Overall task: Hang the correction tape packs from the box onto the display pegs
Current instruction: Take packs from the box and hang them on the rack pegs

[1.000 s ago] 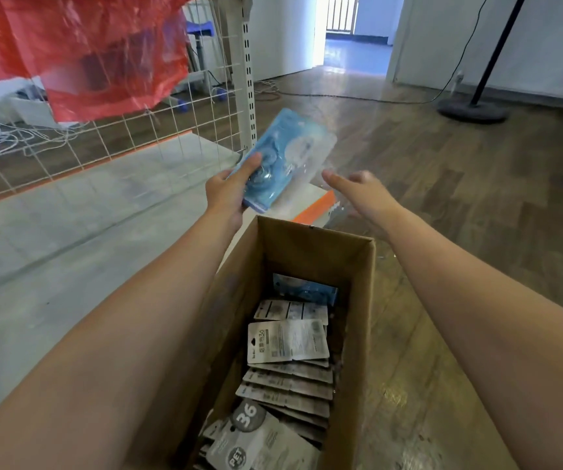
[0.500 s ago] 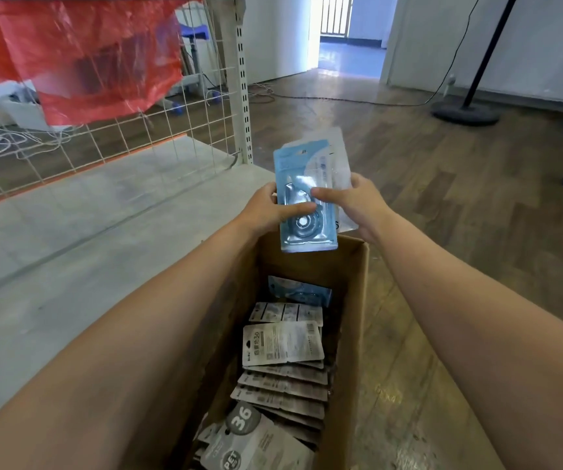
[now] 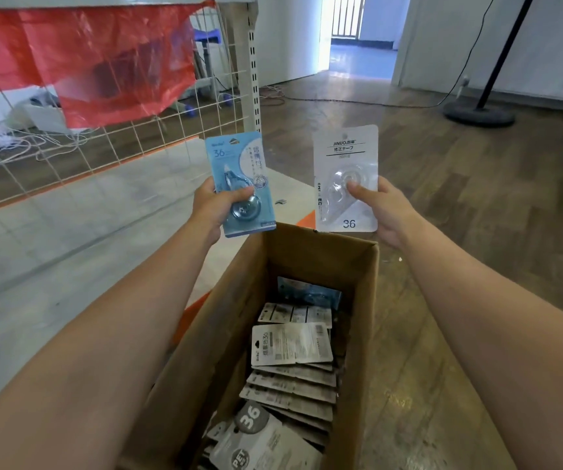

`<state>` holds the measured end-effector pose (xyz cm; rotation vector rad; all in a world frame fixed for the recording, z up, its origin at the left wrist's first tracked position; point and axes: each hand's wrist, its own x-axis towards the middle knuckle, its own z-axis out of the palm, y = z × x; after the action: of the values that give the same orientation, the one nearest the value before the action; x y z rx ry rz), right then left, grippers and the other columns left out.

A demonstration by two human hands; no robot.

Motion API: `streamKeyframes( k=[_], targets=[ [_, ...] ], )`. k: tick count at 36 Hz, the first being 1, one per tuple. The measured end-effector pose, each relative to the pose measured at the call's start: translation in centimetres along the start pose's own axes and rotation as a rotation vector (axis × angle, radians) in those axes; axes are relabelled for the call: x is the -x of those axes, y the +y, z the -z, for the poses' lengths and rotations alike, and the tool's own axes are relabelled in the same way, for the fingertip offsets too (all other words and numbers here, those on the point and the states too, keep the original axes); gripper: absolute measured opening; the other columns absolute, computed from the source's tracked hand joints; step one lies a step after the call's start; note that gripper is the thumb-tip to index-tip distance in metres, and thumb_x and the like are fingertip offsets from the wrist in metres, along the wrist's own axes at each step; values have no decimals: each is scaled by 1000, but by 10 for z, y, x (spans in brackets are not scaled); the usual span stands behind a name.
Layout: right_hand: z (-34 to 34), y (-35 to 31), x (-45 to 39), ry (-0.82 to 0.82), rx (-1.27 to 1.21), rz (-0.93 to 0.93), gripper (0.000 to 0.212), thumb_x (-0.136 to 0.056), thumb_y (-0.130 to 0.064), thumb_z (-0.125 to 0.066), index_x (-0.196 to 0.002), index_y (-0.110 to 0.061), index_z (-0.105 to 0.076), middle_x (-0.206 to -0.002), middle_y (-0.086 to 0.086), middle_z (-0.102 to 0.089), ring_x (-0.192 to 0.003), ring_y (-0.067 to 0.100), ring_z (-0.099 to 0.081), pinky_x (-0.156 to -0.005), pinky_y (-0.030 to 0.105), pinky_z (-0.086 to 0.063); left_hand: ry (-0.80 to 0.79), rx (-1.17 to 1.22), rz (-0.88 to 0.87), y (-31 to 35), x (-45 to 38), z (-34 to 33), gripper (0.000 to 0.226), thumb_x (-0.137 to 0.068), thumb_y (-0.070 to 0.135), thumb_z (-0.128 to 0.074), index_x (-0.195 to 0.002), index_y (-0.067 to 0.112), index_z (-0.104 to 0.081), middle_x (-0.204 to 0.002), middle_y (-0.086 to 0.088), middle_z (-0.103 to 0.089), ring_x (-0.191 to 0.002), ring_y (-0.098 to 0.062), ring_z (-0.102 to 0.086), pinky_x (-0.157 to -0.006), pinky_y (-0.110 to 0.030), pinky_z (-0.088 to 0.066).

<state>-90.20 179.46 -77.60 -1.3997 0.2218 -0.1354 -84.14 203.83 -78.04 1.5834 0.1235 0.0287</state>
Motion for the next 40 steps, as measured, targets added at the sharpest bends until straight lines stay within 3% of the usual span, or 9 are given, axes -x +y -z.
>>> streamKeyframes(
  k=[13, 19, 22, 25, 28, 32, 35, 38, 40],
  targets=[
    [-47, 2, -1, -167, -55, -76, 41, -89, -11, -65, -128, -12, -54, -118, 13, -67, -104, 33, -66, -89, 56, -52, -38, -73, -11, 5, 6, 13, 31, -83, 13, -72, -107, 24, -56, -119, -5, -64, -109, -26, -62, -95, -47, -51],
    [-95, 3, -1, -209, -73, -70, 23, -89, -11, -63, -111, -16, -62, -112, 10, -69, -99, 29, -67, -89, 49, -54, 91, 10, 32, 21, 18, 46, 36, -84, 9, -70, -117, 11, -56, -117, -8, -66, -104, -26, -64, -91, -44, -54],
    [-125, -4, 1, -270, -73, -67, 15, -89, -12, -63, -101, -20, -63, -109, 9, -70, -97, 27, -68, -91, 48, -53, 159, 37, -34, 45, 27, 69, 37, -82, 3, -70, -117, 7, -58, -116, -12, -67, -104, -29, -65, -91, -45, -54],
    [-153, -24, 3, -344, -52, -37, 15, -86, -16, -66, -100, -21, -64, -106, 6, -71, -100, 25, -67, -94, 45, -51, 222, 34, -136, 81, 37, 93, 33, -80, 0, -71, -110, 9, -60, -108, -10, -69, -94, -25, -67, -83, -38, -57],
    [-178, -57, 4, -376, -17, 12, 22, -87, -21, -66, -107, -14, -62, -102, 3, -68, -96, 22, -64, -81, 34, -50, 247, -21, -225, 126, 51, 114, 22, -80, -1, -71, -92, 15, -62, -91, -2, -69, -79, -17, -67, -75, -31, -57],
    [-206, -104, 5, -410, 10, 94, 23, -86, -28, -67, -101, -15, -56, -102, 3, -59, -86, 18, -56, -67, 31, -42, 270, -40, -300, 183, 64, 135, 21, -78, 1, -74, -94, 12, -65, -100, -13, -71, -90, -30, -70, -80, -44, -58],
    [-219, -140, 10, -418, 22, 130, 32, -87, -30, -66, -110, -13, -52, -105, -1, -55, -89, 15, -53, -76, 32, -43, 256, -70, -343, 219, 67, 140, 18, -81, -3, -69, -86, 12, -63, -81, -5, -71, -66, -16, -70, -65, -33, -59],
    [-219, -173, 16, -423, 46, 156, 53, -72, -38, -74, -114, -11, -60, -113, 6, -65, -107, 29, -60, -94, 43, -47, 222, -94, -314, 245, 66, 138, 16, -79, 1, -72, -89, 11, -66, -93, -11, -72, -84, -27, -70, -82, -45, -58],
    [-217, -186, 17, -417, 109, 178, 49, -75, -36, -73, -115, -11, -63, -115, 11, -66, -109, 31, -61, -86, 37, -48, 210, -61, -271, 250, 61, 137, 18, -74, 2, -75, -89, 10, -68, -100, -16, -71, -94, -36, -68, -87, -54, -54]
  ],
)
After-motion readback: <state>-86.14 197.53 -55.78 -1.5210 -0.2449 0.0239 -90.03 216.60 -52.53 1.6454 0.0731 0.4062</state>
